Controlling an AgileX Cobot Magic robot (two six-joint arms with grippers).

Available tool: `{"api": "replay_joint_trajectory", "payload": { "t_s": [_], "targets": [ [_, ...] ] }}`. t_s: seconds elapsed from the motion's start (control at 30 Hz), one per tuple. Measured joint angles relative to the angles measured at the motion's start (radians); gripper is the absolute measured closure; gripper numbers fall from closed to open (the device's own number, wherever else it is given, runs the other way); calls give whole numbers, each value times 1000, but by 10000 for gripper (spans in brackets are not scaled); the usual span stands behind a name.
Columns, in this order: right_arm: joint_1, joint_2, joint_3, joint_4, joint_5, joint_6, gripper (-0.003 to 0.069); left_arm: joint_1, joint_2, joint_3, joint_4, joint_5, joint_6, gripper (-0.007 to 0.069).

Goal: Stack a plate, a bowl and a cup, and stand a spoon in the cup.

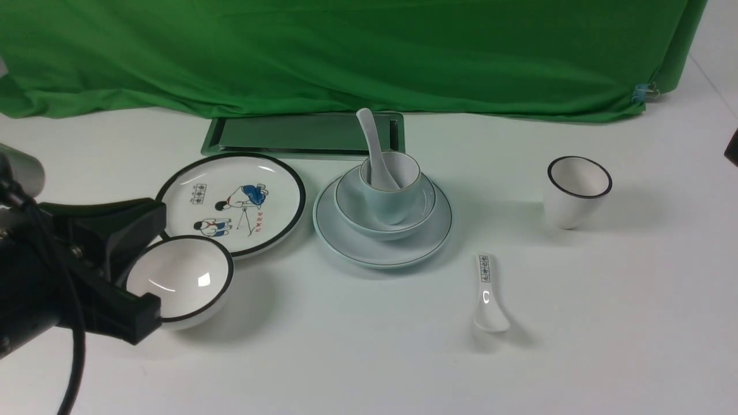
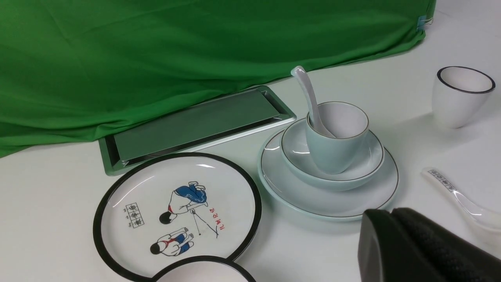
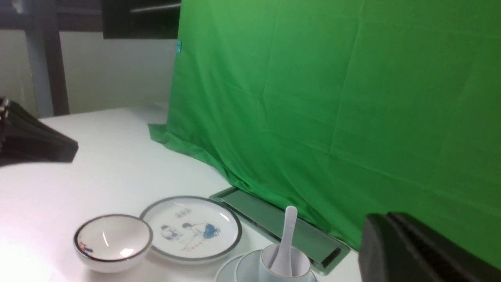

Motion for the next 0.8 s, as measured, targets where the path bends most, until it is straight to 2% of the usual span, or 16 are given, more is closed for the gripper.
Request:
{"api": "replay_joint_trajectory", "payload": {
  "t_s": [0.17, 0.23, 0.3, 0.33, 0.47, 0.6, 0.63, 0.7, 0.73, 0.8],
  "targets": [
    [0, -1, 95, -17, -116, -11, 648, 0, 0, 0, 0, 0, 0, 656],
    [-11, -21, 210, -64, -245, 8, 648, 0, 0, 0, 0, 0, 0, 656],
    [-29, -34, 265, -74, -292, 20, 648, 0, 0, 0, 0, 0, 2, 656],
    [-72, -75, 348, -78, -346, 43, 648, 0, 0, 0, 0, 0, 2, 656],
    [-212, -174, 501, -82, -388, 121, 648, 0, 0, 0, 0, 1, 2, 656],
    [-384, -301, 623, -171, -387, 221, 648, 0, 0, 0, 0, 1, 3, 656],
    [-393, -301, 629, -171, -387, 221, 648, 0, 0, 0, 0, 1, 3, 656],
    [-499, -381, 686, -226, -372, 283, 648, 0, 0, 0, 0, 1, 3, 656],
    [-499, -386, 688, -228, -372, 287, 648, 0, 0, 0, 0, 1, 3, 656],
    [-573, -453, 695, -266, -318, 350, 648, 0, 0, 0, 0, 1, 3, 656]
  ]
}}
